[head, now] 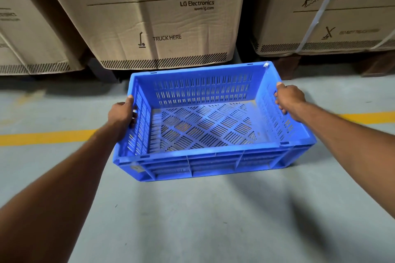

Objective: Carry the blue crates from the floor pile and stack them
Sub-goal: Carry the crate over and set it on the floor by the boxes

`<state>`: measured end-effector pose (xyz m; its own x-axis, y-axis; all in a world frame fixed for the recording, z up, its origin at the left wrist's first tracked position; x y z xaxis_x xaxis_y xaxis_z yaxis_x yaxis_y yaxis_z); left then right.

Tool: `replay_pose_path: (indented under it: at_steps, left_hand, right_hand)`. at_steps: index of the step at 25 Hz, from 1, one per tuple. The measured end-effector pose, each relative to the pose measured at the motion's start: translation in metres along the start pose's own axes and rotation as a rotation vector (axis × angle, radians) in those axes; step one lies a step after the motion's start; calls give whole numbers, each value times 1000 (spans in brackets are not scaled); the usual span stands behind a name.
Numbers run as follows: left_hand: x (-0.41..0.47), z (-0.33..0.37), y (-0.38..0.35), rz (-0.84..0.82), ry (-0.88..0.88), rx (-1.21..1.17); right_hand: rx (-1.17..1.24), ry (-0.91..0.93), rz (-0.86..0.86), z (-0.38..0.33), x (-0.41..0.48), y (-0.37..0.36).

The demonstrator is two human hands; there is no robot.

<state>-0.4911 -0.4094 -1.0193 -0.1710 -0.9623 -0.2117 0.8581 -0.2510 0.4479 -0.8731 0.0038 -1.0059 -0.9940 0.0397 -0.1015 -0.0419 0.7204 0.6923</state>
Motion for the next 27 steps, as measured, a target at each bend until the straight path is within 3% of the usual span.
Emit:
replay_pose_path:
  at_steps: [4, 7, 11, 16, 20, 27]
  left_hand:
    - [-22, 22, 31, 156, -192, 229]
    - [-66, 36, 70, 210, -259, 176]
    - [-159, 66, 133, 208, -143, -40]
    - [-286, 154, 236, 170, 6, -161]
    - [-392, 244, 328, 98, 42, -158]
    - [-575, 379, 454, 38, -54, -146]
  right_hand:
    - [-217, 185, 189, -14, -22, 33]
    - [-239, 382, 273, -31, -88, 71]
    - [-87, 568, 125, -57, -190, 128]
    - [74, 519, -126, -135, -307, 251]
    - [156, 386, -220, -209, -385, 377]
    - [183, 365, -368, -300, -519, 551]
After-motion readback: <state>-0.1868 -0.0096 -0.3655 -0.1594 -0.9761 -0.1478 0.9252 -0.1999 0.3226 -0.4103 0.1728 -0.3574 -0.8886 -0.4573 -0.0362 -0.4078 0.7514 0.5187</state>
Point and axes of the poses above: each hand's wrist, its own x-axis towards the middle knuckle, its own y-axis out of the back of the hand, z = x × y, the point moved 9 cm from there along x, towards the middle knuckle, and after that the axes turned 12 degrees about z, right-handed, at the moved point
